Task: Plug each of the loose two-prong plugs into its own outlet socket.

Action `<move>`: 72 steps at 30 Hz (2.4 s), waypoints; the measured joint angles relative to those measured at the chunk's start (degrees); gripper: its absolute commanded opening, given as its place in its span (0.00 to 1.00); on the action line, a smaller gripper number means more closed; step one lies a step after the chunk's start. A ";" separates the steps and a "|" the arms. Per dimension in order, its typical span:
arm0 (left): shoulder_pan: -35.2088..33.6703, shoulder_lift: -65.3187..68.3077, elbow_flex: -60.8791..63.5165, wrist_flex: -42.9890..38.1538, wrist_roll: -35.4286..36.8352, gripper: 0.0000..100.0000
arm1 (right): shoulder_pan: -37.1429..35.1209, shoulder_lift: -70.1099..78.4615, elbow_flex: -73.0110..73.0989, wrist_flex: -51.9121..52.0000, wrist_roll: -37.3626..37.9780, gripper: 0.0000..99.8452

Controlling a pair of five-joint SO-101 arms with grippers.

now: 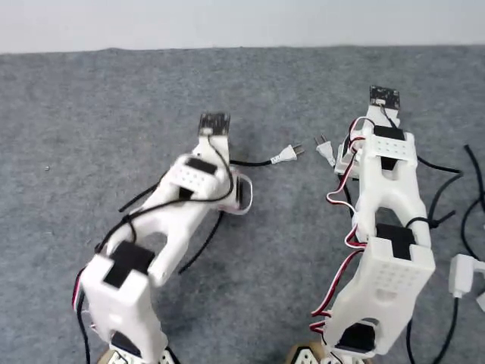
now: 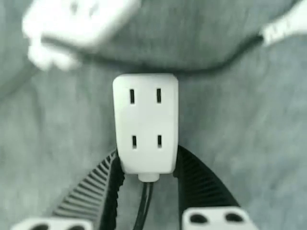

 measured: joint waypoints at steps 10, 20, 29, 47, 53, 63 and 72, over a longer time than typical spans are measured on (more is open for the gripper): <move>3.43 -17.85 23.30 -2.99 0.79 0.01 | 0.00 0.00 0.00 0.00 0.00 0.07; 3.16 -22.86 29.10 -6.07 0.70 0.17 | 0.00 0.00 0.00 0.00 0.00 0.07; 4.13 -30.07 32.62 -4.40 0.70 0.18 | 0.00 0.00 0.00 0.00 0.00 0.07; -5.63 -72.26 44.66 1.41 -15.38 0.18 | 0.88 0.00 0.00 1.93 0.00 0.07; -11.87 -73.58 46.42 -3.08 -15.82 0.18 | 0.62 -0.79 0.97 5.10 0.00 0.07; -16.62 -51.34 40.53 -10.99 -16.00 0.18 | 1.23 -12.13 20.75 1.76 7.12 0.07; -18.90 -43.87 37.63 -14.68 -16.00 0.18 | 5.71 -21.19 35.43 2.02 14.33 0.07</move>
